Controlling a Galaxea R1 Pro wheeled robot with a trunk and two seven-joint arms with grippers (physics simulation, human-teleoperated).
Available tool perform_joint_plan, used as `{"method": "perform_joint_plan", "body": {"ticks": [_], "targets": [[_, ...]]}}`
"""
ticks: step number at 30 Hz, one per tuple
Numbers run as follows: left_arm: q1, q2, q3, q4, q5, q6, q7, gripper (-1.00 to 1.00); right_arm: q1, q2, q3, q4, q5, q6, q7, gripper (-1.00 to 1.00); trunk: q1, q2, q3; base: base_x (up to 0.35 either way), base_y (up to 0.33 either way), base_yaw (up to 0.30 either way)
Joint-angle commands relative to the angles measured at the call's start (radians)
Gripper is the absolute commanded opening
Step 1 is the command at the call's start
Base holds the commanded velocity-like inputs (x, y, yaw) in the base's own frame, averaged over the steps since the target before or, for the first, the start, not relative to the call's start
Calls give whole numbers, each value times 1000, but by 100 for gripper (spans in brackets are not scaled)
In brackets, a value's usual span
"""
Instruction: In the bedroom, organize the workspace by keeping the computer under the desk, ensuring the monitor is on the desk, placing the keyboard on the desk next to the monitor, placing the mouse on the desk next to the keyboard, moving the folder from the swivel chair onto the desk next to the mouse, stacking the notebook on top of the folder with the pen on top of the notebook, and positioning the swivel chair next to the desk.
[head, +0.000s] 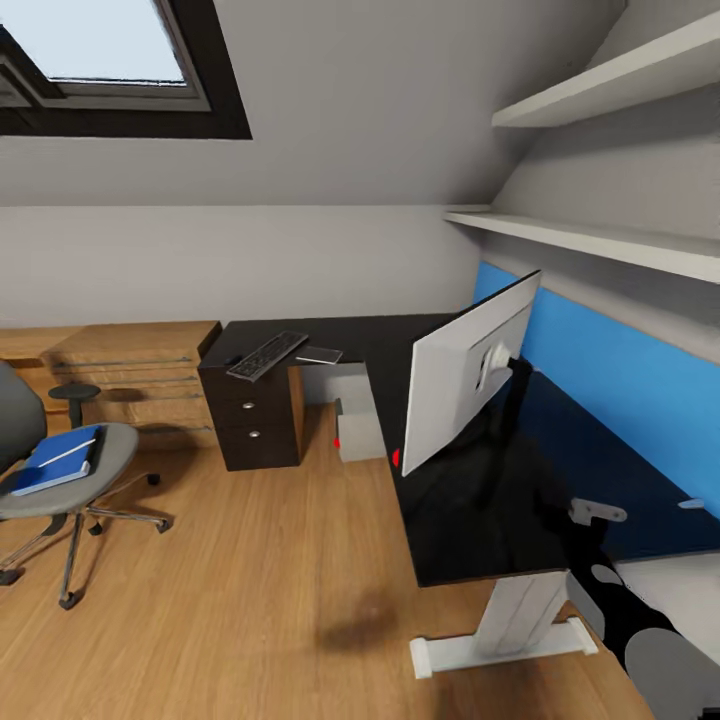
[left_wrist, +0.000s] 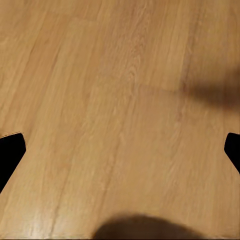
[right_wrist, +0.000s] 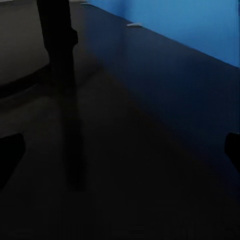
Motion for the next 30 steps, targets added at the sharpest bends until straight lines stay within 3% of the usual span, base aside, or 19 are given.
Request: {"method": "perform_joint_plan", "body": {"ticks": [1,5,12,16,30], "targets": [[-1,2,-4,0,9,-3,1,100,-1,4,2,9,-2,-3,-4,100,-1,-1,-1,-328,0,0],[-1,7,-4,3,10,-2,0,100,-1,15,-1,77,-7,-21,-5,100,-1,-1,-1,-328,0,0],[0,12,-2,6,11,-2,0,100,0,38,0,301,-9,-166,-5,100,-1,-1,-1,-328,0,0],[-1,12,-3,6,10,-1,-1,100,4,51,-1,366,-8,-223,-5,100,-1,-1,-1,-328,0,0],[-1,12,-2,7,11,0,-1,100,157,129,-1,397,-8,-250,-7,100,-1,-1,-1,-254,0,0]]}}
